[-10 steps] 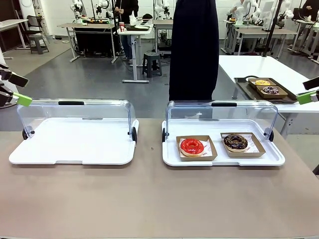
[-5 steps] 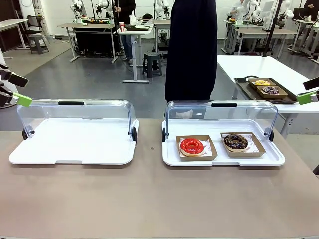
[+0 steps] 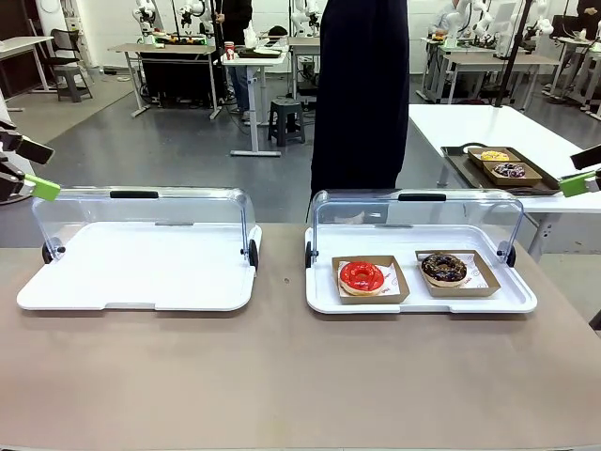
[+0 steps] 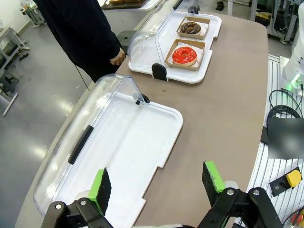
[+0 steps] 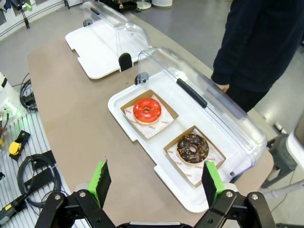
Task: Provide the desired donut to the person.
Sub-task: Place the picked Paper togo box onto the Handle tray extended by the person.
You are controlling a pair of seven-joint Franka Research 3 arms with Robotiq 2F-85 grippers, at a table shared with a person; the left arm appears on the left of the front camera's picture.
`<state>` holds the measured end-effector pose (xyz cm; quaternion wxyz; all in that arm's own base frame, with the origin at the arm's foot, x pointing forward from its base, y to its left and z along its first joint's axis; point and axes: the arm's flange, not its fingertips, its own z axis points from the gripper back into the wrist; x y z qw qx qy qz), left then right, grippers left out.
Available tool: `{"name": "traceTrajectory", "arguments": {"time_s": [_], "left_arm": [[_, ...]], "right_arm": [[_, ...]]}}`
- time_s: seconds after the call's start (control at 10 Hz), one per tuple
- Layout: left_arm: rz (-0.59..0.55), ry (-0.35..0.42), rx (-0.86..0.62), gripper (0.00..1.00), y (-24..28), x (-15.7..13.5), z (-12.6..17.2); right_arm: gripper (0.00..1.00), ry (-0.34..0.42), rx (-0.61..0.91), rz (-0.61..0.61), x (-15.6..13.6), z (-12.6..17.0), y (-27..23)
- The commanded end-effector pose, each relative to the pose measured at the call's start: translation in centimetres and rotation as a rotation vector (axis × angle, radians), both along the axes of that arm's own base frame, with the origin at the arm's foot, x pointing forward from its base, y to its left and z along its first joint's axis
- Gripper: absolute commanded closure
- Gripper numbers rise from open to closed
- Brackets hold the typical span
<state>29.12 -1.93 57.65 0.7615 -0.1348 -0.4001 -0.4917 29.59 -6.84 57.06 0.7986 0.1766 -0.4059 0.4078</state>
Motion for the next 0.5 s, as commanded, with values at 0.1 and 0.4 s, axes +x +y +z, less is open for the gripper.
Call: {"name": "traceTrajectory", "arguments": {"time_s": [0.1,0.4], "left_arm": [[0.004,0.001,-0.001,0.0,0.09,0.01,-0.03],[0.004,0.001,-0.001,0.0,0.09,0.01,-0.03]], "right_arm": [[0.0,-0.007,0.017,0.013,0.13,-0.33,0.16],[0.0,-0.007,0.017,0.013,0.13,-0.33,0.16]]}}
